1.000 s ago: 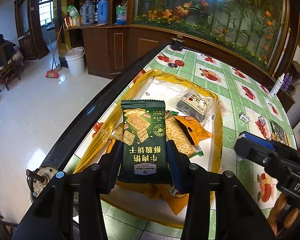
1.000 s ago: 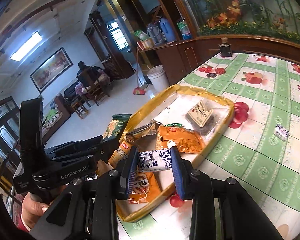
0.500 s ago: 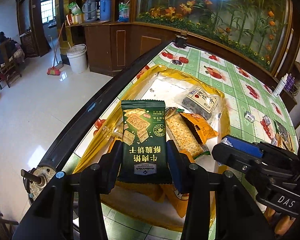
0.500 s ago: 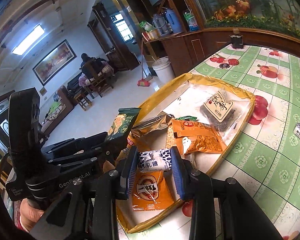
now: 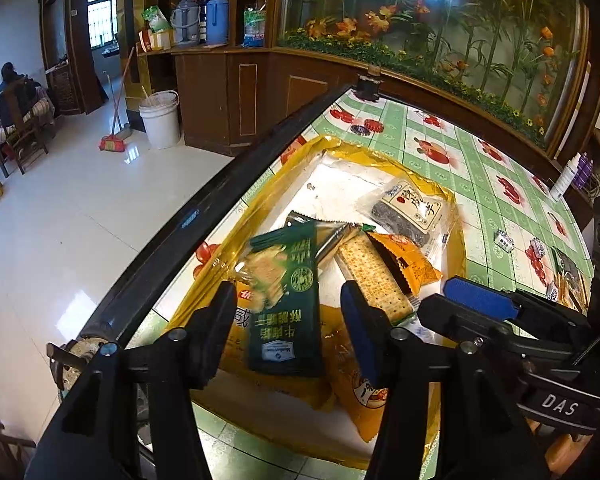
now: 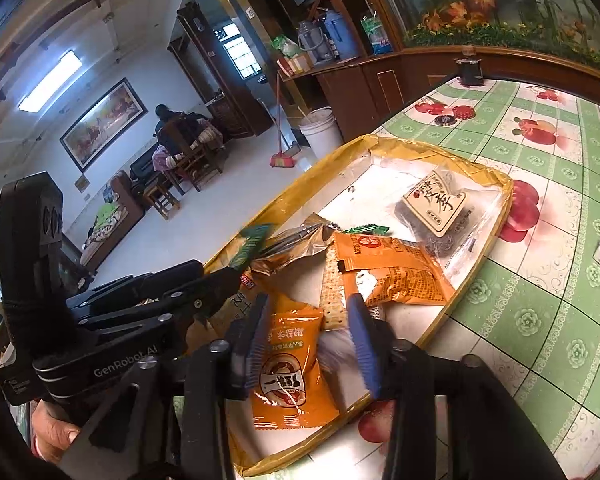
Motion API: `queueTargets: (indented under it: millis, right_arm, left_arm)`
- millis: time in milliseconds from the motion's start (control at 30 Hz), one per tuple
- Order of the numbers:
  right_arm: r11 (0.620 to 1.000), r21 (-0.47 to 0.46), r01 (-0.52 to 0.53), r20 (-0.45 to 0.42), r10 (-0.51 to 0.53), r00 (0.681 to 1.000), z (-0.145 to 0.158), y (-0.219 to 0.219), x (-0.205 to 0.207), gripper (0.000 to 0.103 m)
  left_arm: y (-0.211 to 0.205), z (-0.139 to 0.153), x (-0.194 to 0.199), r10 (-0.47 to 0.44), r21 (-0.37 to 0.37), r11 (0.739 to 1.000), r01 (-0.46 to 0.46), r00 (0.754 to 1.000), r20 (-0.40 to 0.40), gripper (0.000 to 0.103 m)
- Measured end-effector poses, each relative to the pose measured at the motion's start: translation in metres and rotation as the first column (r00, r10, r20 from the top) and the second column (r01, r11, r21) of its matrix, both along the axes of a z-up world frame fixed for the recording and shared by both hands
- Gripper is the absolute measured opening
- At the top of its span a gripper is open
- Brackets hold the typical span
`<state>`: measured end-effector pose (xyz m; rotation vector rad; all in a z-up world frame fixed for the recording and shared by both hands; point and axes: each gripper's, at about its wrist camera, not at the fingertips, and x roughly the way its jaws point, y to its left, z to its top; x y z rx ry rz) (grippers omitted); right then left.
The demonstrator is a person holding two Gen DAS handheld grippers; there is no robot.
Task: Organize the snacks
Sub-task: 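Carry the green cracker pack into the yellow tray and open the left gripper, then move both grippers back toward the blue-white wrapped candies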
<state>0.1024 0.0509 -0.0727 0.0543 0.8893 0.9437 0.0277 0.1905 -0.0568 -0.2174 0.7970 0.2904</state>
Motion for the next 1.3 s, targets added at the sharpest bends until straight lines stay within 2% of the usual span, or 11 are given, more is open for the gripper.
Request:
queueTargets:
  millis: [33,67,200,367,433,500,833,1300]
  right_arm:
    - [1.0,0.006,0.003,0.003,-0.003,1.0,0.001,-0.002,0.0,0.053]
    - [1.0,0.013,0.007,0.005,-0.007,1.0,0.003,-0.005,0.0,0.054]
    - [0.999,0.034,0.029,0.009,-0.029,1.0,0.009,-0.019,-0.002,0.054]
    - [0.996,0.058,0.071,0.006,-0.071,0.997,0.015,-0.044,-0.003,0.058]
    - [0.994,0.064,0.087,0.008,-0.087,0.996,0.017,-0.056,-0.005,0.06]
    - [0.992,0.069,0.105,0.01,-0.106,0.994,0.019,-0.066,-0.005,0.061]
    - [0.974,0.074,0.214,-0.002,-0.214,0.977,0.014,-0.135,-0.009,0.064]
    - [0.898,0.064,0.435,-0.03,-0.434,0.9,0.0,-0.26,-0.018,0.066]
  left_arm:
    - [-0.001,0.002,-0.001,0.005,0.014,1.0,-0.005,1.0,0.008,0.061]
    - [-0.002,0.004,-0.002,0.007,0.024,1.0,-0.008,1.0,0.015,0.065]
    - [-0.007,0.01,-0.004,-0.007,0.02,1.0,0.006,0.999,0.042,0.067]
    - [-0.017,0.016,-0.005,-0.019,0.027,0.999,0.018,0.998,0.066,0.08]
    - [-0.025,0.019,-0.006,-0.034,0.048,0.998,0.03,0.997,0.074,0.08]
    - [-0.032,0.023,-0.007,-0.047,0.059,0.997,0.042,0.995,0.091,0.085]
    - [-0.068,0.026,0.002,-0.123,0.048,0.992,0.119,0.988,0.089,0.086]
    - [-0.153,0.017,0.019,-0.297,0.047,0.954,0.296,0.954,0.029,0.085]
